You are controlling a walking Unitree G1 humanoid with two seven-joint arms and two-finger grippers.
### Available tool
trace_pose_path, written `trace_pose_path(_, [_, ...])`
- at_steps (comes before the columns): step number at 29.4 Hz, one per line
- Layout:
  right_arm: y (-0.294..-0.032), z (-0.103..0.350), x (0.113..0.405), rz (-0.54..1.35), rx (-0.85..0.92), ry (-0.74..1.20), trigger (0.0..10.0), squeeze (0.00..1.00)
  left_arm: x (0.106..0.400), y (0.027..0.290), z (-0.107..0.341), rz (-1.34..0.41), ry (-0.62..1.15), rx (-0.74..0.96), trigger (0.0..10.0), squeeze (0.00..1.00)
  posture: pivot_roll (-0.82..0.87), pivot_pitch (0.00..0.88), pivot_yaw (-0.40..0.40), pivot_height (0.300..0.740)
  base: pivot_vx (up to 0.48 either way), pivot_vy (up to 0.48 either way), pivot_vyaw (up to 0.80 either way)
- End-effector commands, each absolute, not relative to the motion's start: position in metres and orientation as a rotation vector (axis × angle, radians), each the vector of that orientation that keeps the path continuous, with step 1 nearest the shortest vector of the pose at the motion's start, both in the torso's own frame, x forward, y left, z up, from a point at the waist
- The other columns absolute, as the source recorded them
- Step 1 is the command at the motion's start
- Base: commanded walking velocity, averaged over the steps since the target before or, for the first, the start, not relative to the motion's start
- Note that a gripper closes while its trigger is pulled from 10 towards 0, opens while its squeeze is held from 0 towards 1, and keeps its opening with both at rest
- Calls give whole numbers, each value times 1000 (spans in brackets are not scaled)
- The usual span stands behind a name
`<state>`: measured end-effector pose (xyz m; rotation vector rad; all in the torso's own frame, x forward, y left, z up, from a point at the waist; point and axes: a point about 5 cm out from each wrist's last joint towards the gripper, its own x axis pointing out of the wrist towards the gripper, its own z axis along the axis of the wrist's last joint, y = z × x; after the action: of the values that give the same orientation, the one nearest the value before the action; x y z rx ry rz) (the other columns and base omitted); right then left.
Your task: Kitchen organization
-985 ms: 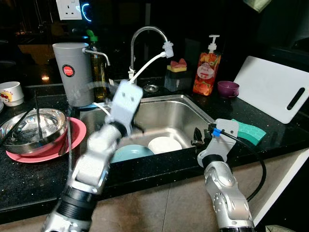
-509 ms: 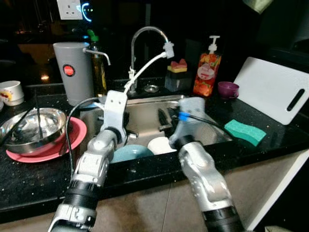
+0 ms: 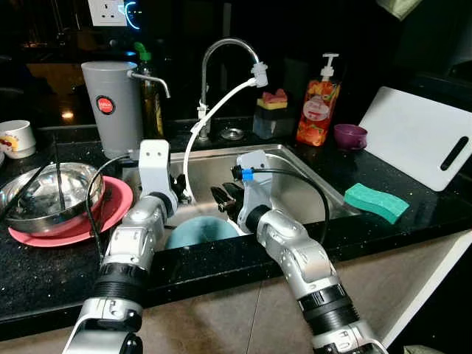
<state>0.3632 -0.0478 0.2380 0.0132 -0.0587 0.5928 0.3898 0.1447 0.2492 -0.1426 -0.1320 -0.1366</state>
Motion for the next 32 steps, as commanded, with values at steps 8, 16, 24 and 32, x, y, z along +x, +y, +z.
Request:
trace_pose_path(8, [-54, 263, 356, 677, 0, -155, 10000, 0, 380, 164, 286, -20, -239, 167, 10000, 0, 50, 64, -60, 740, 0, 0, 0])
trace_pose_path(16, [-44, 275, 349, 770, -24, -191, 10000, 0, 376, 198, 302, 135, -167, 86, 10000, 0, 66, 66, -64, 740, 0, 0, 0])
trace_pose_path(24, [-29, 287, 336, 839, 17, -239, 10000, 0, 362, 260, 323, 449, -169, 88, 10000, 0, 78, 70, -64, 740, 0, 0, 0])
trace_pose_path(32, [-32, 291, 337, 816, 54, -249, 10000, 0, 347, 310, 316, 571, -50, -18, 10000, 1000, 92, 74, -55, 740, 0, 0, 0])
